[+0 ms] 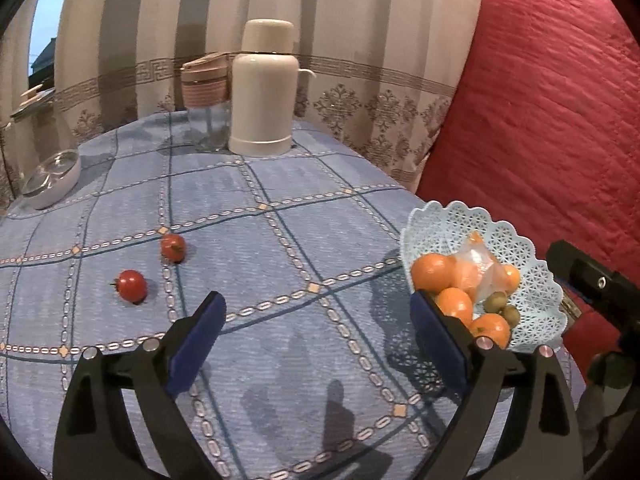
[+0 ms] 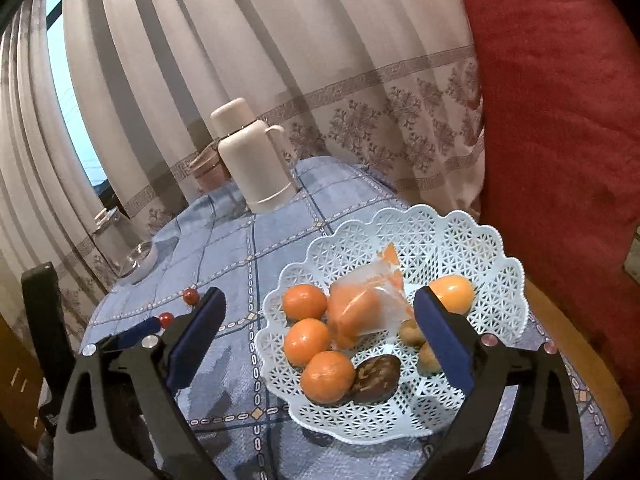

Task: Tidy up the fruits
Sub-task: 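Move both grippers back over the red tomatoes on the table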

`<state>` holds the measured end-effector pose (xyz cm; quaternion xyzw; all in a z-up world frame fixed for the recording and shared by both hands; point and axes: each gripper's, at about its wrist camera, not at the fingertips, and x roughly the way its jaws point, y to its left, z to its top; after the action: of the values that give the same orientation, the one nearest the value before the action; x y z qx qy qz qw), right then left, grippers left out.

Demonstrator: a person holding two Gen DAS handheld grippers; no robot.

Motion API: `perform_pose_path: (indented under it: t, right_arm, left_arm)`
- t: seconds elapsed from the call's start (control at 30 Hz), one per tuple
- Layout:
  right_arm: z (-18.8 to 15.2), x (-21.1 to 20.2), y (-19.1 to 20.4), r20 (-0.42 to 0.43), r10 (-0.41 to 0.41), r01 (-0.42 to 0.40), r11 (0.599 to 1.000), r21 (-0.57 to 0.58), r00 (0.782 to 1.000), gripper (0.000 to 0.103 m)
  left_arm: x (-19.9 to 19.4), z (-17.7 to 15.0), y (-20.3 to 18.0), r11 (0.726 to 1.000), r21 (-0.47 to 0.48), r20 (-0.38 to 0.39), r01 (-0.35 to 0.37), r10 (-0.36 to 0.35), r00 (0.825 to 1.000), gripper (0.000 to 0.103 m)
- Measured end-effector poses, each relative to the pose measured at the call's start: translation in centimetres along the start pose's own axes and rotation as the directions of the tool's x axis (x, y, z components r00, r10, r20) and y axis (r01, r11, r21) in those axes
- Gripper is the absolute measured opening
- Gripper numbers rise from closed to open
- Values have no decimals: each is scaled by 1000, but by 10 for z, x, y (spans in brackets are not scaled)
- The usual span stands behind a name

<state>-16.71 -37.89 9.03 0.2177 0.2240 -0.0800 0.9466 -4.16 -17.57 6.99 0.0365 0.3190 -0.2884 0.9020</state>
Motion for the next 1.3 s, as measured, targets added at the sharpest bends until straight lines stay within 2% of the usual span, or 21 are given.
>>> perform_pose_path:
  t: [0.37, 0.63, 0.83, 1.1, 1.2, 1.3]
  right_arm:
    - [-4, 10, 26, -23, 21, -22, 999, -30, 1000, 96]
    - [-7, 19, 48, -49, 42, -46, 996, -82, 998, 96]
    - [-13, 25, 60, -67, 50, -57, 991, -119, 997, 96]
    - [-24, 33, 78, -89, 52, -67, 981, -180, 995, 96]
    - [-27, 35, 84, -95, 52, -70, 977, -200, 994, 96]
    - [-31, 38, 88, -106, 56, -78, 974, -212, 993, 96]
  left_arm:
    - [-9, 3, 56, 993, -79, 8, -86, 87, 996, 92]
    - [-14, 3, 104, 975, -157, 4, -157, 160, 987, 92]
    - [-5, 2, 133, 960, -187, -28, -210, 209, 978, 92]
    - [14, 0, 154, 950, -193, -88, -245, 232, 969, 92]
    - [23, 1, 156, 952, -186, -104, -242, 226, 969, 90]
    - [33, 3, 154, 956, -173, -123, -238, 219, 968, 83]
